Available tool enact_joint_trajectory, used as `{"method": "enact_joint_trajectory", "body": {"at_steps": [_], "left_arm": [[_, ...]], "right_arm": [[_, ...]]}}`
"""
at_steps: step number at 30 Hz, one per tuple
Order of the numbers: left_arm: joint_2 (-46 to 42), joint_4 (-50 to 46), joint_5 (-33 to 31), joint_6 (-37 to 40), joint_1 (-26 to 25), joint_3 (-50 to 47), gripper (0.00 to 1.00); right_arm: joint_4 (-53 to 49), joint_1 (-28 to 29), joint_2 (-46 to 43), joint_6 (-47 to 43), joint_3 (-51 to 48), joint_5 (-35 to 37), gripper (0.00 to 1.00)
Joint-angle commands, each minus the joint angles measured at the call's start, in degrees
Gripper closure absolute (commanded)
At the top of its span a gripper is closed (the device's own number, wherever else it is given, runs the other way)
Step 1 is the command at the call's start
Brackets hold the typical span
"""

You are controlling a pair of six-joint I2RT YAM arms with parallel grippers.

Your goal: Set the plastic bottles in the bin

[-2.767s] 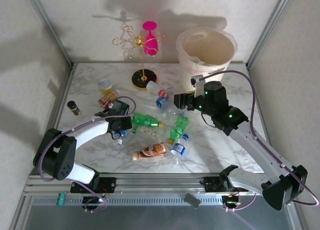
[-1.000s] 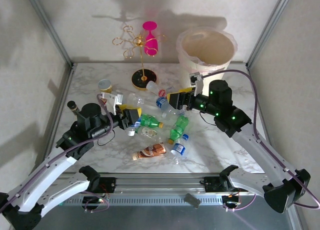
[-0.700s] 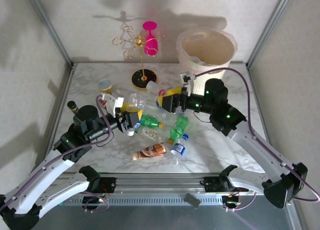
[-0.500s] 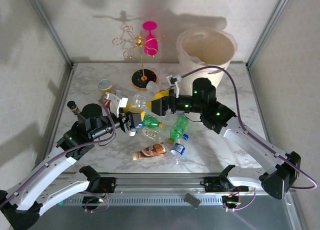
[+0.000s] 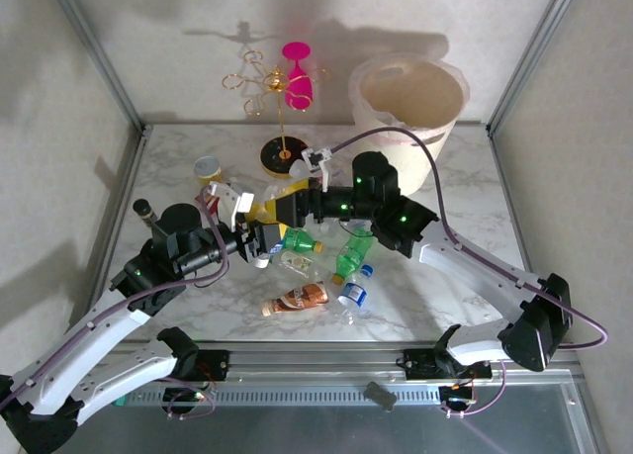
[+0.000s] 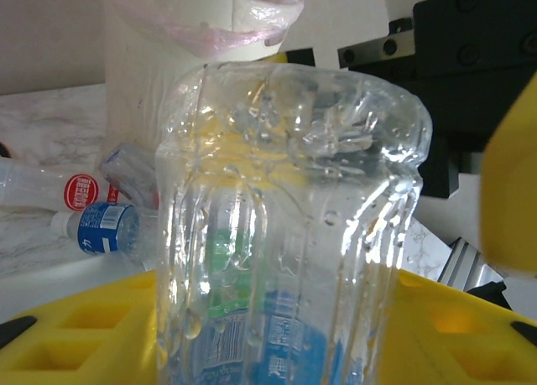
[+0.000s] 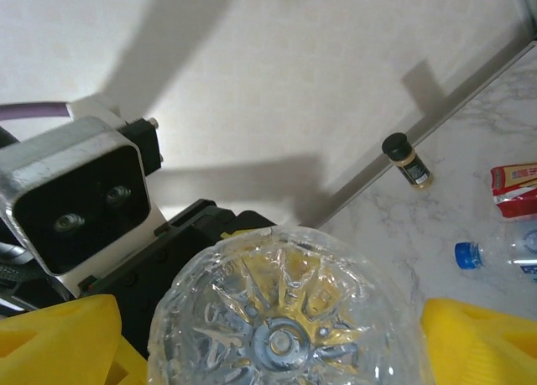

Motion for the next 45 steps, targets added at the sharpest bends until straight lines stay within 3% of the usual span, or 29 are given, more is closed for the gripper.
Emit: {"method": "enact_joint_trajectory", "body": {"at_steps": [1, 4, 10, 13, 19, 26, 29, 34, 36, 45], "left_arm": [[-0.47, 1.17, 0.7, 0.8, -0.51, 2.45, 0.51], [-0.17, 1.37, 0.75, 0.74, -0.56, 2.42, 0.51], [0.25, 1.4, 1.09, 1.07, -0.76, 2.25, 0.51], [0.55, 1.42, 0.82, 0.83, -0.78, 2.24, 0.49], [0.67, 1.34, -0.46, -0.01, -0.87, 3.04, 0.28], [-2.4, 2.84, -3.12, -2.14, -0.83, 3.77, 0.14], [-4.85, 2.8, -10.19, -2.74, -0.81, 4.01, 0.13], [-4.29, -5.83, -33.75, -5.49, -0.86, 5.85, 0.13], [-3.78, -8.57, -39.34, -6.86, -0.85, 5.24, 0.13], [-5.19, -7.74, -36.87, -10.48, -0.78, -0.64, 0.13]], "right_arm": [[0.99, 0.94, 0.52, -0.37, 1.88, 0.81, 0.1], [1.05, 0.97, 0.58, -0.27, 1.71, 1.43, 0.13], [1.7, 0.91, 0.66, 0.23, 1.47, 1.78, 0.33], [1.71, 0.96, 0.64, 0.4, 1.76, 1.92, 0.37], [1.67, 0.93, -0.14, 0.53, 1.95, 2.42, 0.43], [-4.48, -0.08, -4.01, -2.56, 2.4, 13.92, 0.44], [-7.36, -3.16, -6.06, -3.39, 2.35, 18.32, 0.46], [-13.88, -10.97, -8.95, -6.43, 5.81, 25.7, 0.48], [-15.66, -14.36, -9.67, -7.92, 7.92, 27.75, 0.48], [-16.0, -31.34, -8.83, -9.82, 18.05, 31.44, 0.48]]}}
